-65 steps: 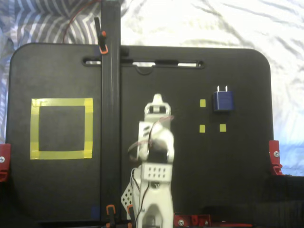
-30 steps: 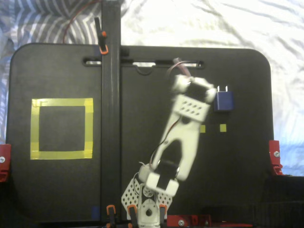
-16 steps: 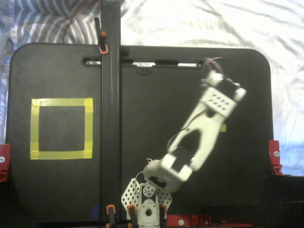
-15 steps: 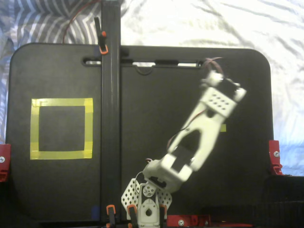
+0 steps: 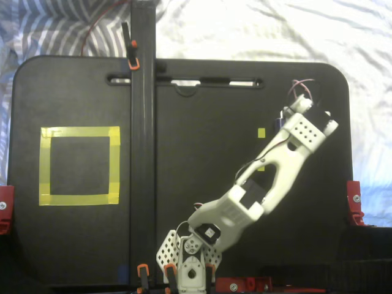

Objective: Grasp a block and put it in the designated area.

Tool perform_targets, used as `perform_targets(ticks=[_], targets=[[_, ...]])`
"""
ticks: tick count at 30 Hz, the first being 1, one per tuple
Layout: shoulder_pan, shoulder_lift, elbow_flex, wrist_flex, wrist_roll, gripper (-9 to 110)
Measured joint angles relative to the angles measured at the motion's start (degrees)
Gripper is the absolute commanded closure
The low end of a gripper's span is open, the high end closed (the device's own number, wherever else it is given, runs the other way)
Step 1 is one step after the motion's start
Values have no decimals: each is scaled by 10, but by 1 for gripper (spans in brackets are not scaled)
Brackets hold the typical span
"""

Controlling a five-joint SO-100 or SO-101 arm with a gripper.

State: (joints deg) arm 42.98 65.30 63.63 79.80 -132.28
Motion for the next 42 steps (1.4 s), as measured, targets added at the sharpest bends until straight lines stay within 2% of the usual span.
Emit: perform_targets(ticks=[12, 18, 25, 42], targets=[[15, -36, 0, -54, -5, 101], [19, -36, 0, -57, -10, 79], [23, -36, 0, -62, -23, 69], [27, -76, -1, -80, -45, 69]])
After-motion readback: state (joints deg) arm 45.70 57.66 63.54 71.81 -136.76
